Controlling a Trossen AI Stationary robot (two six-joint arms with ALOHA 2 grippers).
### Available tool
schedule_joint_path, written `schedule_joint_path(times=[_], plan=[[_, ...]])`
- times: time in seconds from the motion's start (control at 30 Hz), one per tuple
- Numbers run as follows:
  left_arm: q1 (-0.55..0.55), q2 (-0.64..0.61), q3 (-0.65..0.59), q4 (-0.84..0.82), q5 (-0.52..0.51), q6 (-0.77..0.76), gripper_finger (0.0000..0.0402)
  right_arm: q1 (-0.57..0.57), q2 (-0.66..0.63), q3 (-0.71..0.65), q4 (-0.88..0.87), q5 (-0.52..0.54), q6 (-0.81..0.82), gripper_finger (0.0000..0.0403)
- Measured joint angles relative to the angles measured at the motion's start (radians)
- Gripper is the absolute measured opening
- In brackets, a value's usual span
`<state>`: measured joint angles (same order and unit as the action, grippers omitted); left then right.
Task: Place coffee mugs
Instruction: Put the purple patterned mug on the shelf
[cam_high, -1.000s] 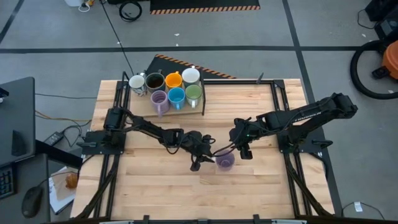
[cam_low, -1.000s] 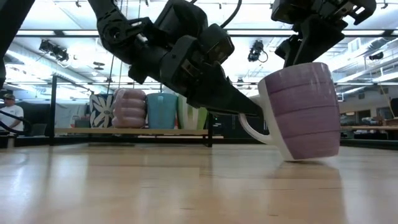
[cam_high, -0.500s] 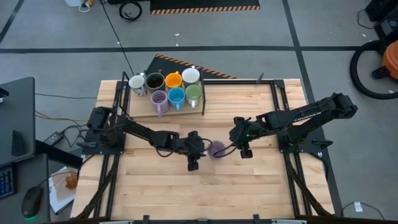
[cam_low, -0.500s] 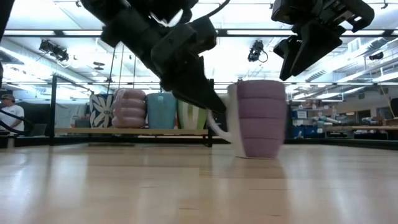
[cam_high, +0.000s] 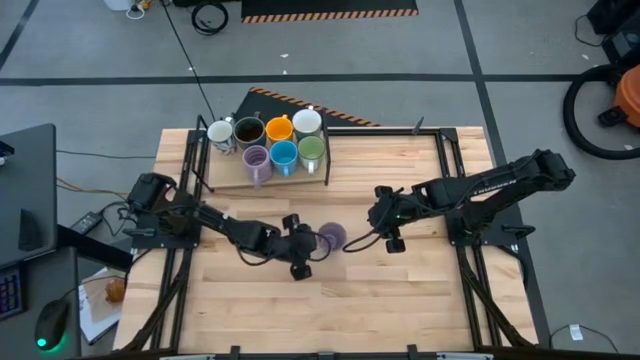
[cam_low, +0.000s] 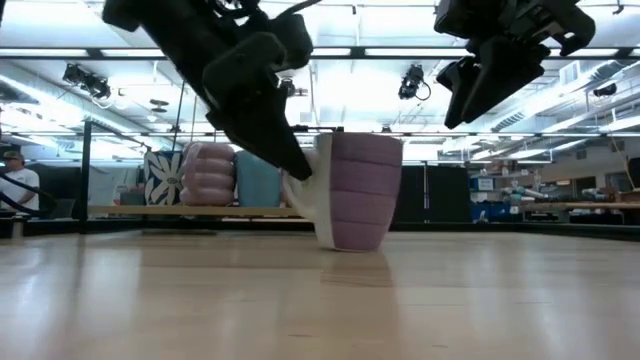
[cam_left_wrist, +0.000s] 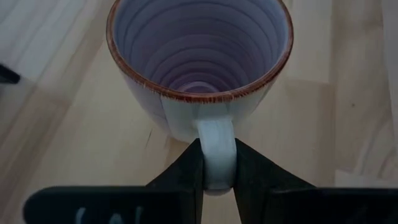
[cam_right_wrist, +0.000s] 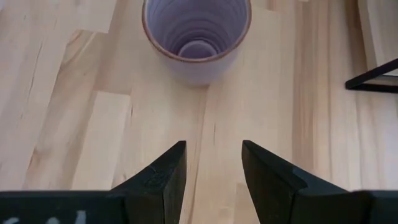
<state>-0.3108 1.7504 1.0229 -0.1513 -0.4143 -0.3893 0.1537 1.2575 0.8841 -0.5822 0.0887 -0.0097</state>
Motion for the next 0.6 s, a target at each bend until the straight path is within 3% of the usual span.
schedule_joint_path(times=[0.13, 0.3, 0.6], plan=[[-0.026, -0.003, -0.027, 0.022, -0.039, -0.043, 0.0064, -0.009, 0.0, 0.0, 0.009, 0.0, -0.011, 0.0161], [-0.058, -0.056, -0.157, 0.148, -0.085, -0.155, 0.0064, -0.014, 0.0, 0.0, 0.015, -0.001, -0.016, 0.0161], [-0.154, -0.282, -0.295, -0.014, -0.247, -0.421, 0.0064, -0.014, 0.0, 0.0, 0.044, -0.003, -0.017, 0.0161]])
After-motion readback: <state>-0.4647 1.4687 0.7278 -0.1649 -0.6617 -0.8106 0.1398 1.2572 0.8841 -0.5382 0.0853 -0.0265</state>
